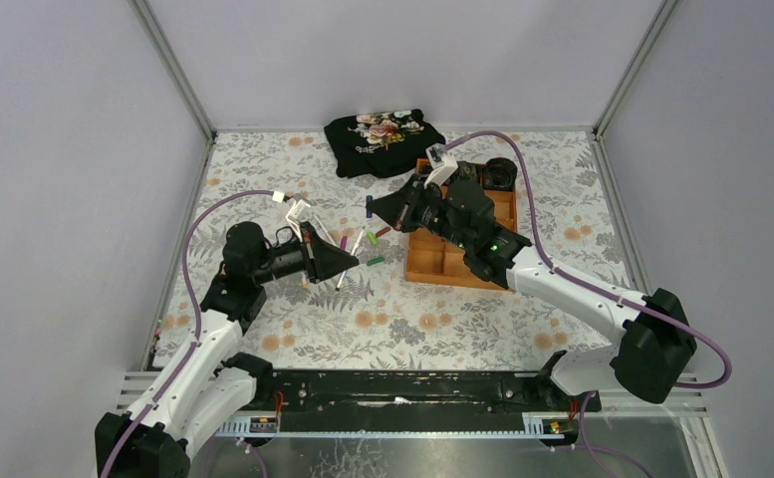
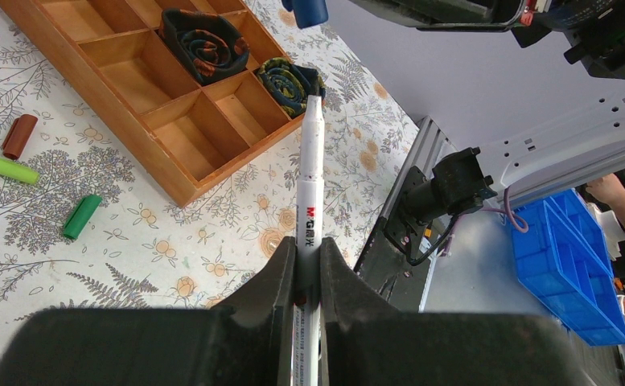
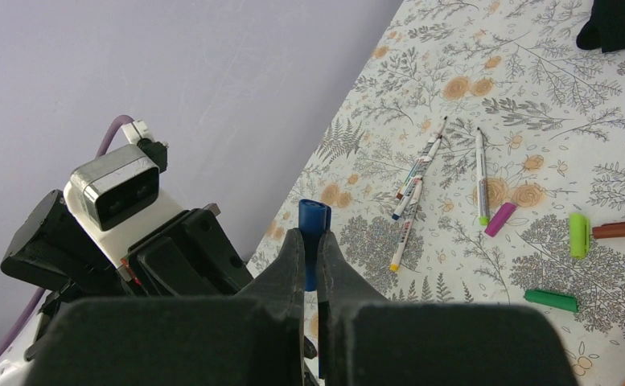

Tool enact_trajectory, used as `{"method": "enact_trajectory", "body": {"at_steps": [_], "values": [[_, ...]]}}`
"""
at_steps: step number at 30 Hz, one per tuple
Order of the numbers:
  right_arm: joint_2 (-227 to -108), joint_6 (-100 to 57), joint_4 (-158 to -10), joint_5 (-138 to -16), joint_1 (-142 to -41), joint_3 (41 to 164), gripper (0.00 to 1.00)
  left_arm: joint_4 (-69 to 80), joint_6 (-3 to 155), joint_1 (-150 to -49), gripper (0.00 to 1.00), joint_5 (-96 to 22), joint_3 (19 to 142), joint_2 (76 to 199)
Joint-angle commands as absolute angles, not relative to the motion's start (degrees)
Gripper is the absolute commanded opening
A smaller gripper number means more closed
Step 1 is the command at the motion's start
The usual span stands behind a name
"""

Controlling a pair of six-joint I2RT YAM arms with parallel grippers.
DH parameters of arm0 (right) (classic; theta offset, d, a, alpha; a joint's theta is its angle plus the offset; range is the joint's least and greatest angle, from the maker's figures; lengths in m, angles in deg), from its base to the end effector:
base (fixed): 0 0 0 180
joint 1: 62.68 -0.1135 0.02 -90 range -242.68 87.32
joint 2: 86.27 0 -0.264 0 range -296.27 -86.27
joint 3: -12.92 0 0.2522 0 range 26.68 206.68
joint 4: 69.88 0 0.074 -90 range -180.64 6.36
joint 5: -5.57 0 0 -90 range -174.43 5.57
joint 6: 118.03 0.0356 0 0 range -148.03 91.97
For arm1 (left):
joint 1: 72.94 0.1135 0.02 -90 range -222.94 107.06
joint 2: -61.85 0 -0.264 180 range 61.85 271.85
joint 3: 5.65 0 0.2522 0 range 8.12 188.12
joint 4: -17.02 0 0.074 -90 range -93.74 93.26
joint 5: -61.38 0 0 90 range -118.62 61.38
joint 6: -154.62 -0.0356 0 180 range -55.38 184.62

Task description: Insert the pens into the pen caps

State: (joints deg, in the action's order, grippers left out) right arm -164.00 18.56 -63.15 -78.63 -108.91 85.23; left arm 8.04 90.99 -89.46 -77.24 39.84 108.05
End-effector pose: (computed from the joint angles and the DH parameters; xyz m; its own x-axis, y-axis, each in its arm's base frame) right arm 0.2218 0.2367 0.3501 -0.5618 0.4583 -0.6887 -0.5532 0.4108 0.7247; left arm 0.1703 -0.0784 0.2845 -0.5430 -0.1452 -0.8271 0.7321 0.4006 -0.5510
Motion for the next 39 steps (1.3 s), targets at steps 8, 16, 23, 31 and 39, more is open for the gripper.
{"method": "enact_trajectory", "body": {"at_steps": [8,16,23,31,39], "values": [[-164.58,19.14,-58.97,-76.14,-109.85,86.05,0.0,11.44,91.1,-89.84,0.0,-76.99,39.67,107.73],[-165.37,19.5,-58.22,-75.03,-110.02,86.05,0.0,11.13,90.9,-89.8,0.0,-76.23,39.76,107.69],[-164.61,20.05,-57.51,-74.94,-110.05,84.64,0.0,10.76,90.72,-89.74,0.0,-75.58,39.82,107.65],[-163.99,20.24,-57.45,-74.85,-110.34,83.51,0.0,10.21,90.46,-89.77,0.0,-74.39,39.76,106.75],[-163.45,21.57,-55.2,-75.36,-111.4,81.21,0.0,9.92,90.46,-89.77,0.0,-73.09,39.8,106.19]]}}
